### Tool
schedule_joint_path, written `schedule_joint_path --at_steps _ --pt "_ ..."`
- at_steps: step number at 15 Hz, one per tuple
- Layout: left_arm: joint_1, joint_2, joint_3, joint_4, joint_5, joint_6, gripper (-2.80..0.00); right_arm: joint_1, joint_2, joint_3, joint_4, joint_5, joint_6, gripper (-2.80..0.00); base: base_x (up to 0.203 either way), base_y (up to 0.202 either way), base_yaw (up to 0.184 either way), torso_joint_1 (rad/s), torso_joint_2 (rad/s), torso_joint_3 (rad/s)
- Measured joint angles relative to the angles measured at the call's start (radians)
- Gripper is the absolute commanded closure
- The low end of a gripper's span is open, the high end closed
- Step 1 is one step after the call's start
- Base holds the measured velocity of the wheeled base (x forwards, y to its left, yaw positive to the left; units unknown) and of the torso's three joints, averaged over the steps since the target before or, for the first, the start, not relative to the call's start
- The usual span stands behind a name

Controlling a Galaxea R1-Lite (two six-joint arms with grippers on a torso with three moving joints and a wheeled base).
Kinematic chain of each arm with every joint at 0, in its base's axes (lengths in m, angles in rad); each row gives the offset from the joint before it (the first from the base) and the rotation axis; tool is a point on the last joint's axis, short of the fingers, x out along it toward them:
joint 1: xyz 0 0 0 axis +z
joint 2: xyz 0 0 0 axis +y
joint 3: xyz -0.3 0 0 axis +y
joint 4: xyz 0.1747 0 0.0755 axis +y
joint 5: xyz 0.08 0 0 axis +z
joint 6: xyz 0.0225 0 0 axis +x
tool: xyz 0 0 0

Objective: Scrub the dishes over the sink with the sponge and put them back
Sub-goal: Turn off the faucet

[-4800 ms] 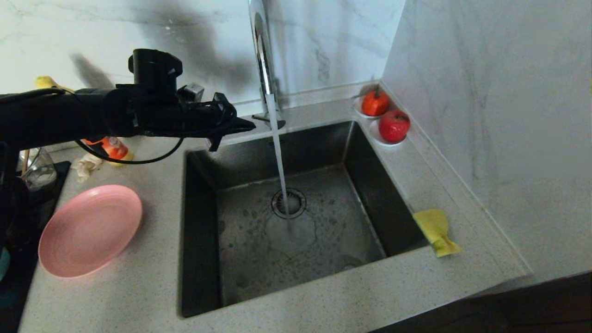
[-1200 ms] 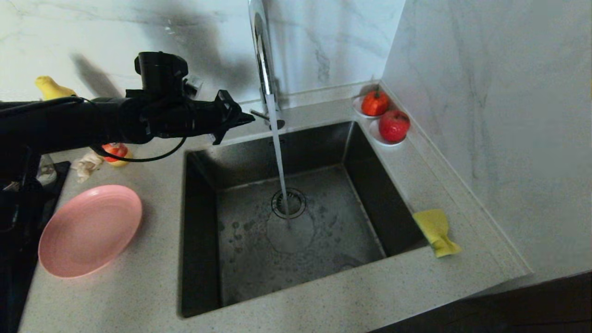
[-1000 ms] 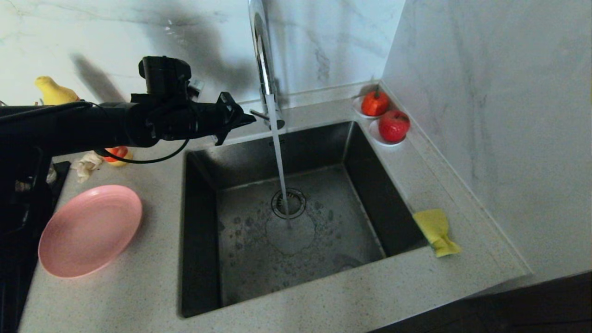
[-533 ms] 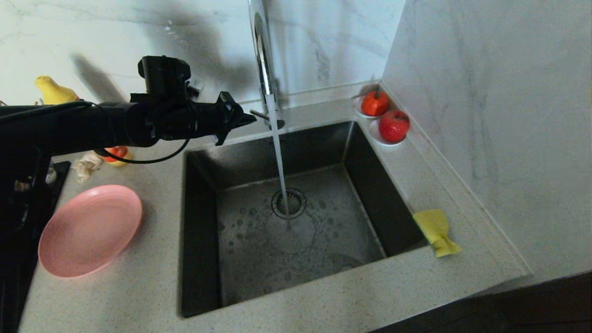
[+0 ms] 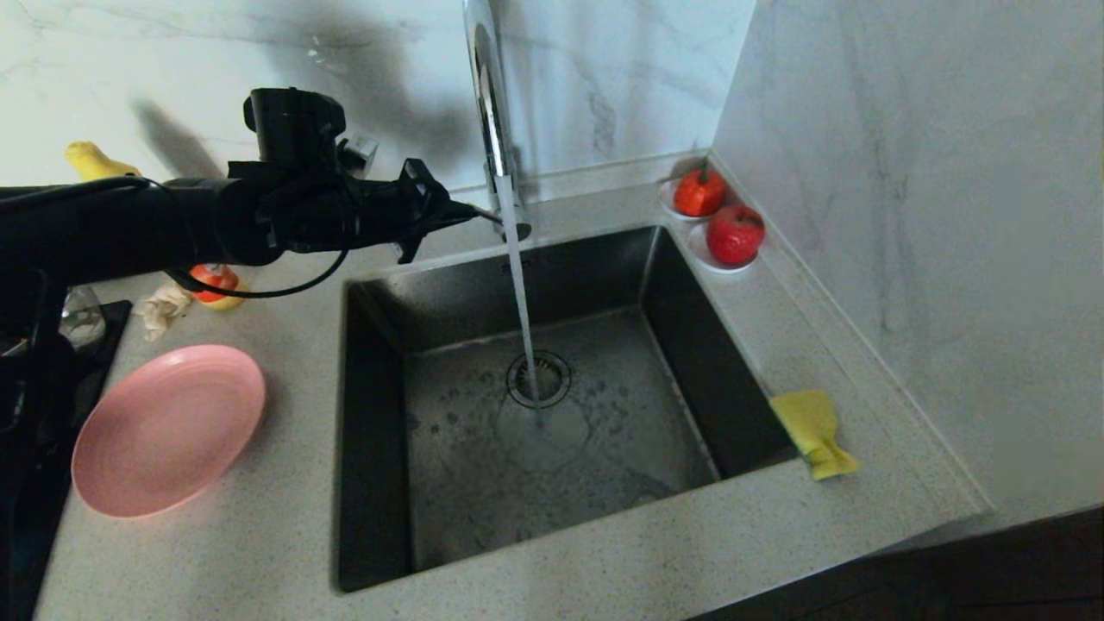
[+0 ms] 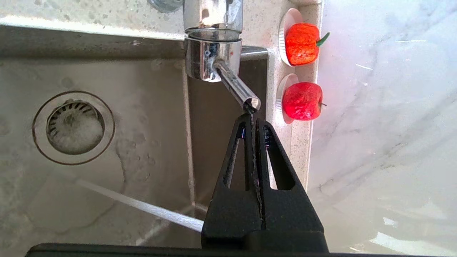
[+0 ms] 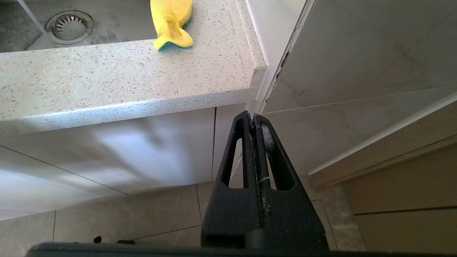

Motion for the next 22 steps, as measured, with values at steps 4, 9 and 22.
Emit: schedule_joint_path --at_steps 4,9,22 --pt "-0.001 0.010 -0.001 -0.012 0.003 0.001 0.00 0.000 0.000 0.000 0.000 0.000 0.000 0.00 0.000 0.000 0.000 0.000 0.00 0.000" --pt "0.000 0.012 -0.001 -0.016 0.005 0.003 0.00 0.000 0.000 0.000 0.000 0.000 0.000 0.00 0.000 0.000 0.000 0.000 0.00 0.000" --pt "0.000 0.048 -0.003 -0.105 0.054 0.013 0.00 0.000 0.000 0.000 0.000 0.000 0.000 0.00 0.000 0.000 0.000 0.000 0.00 0.000"
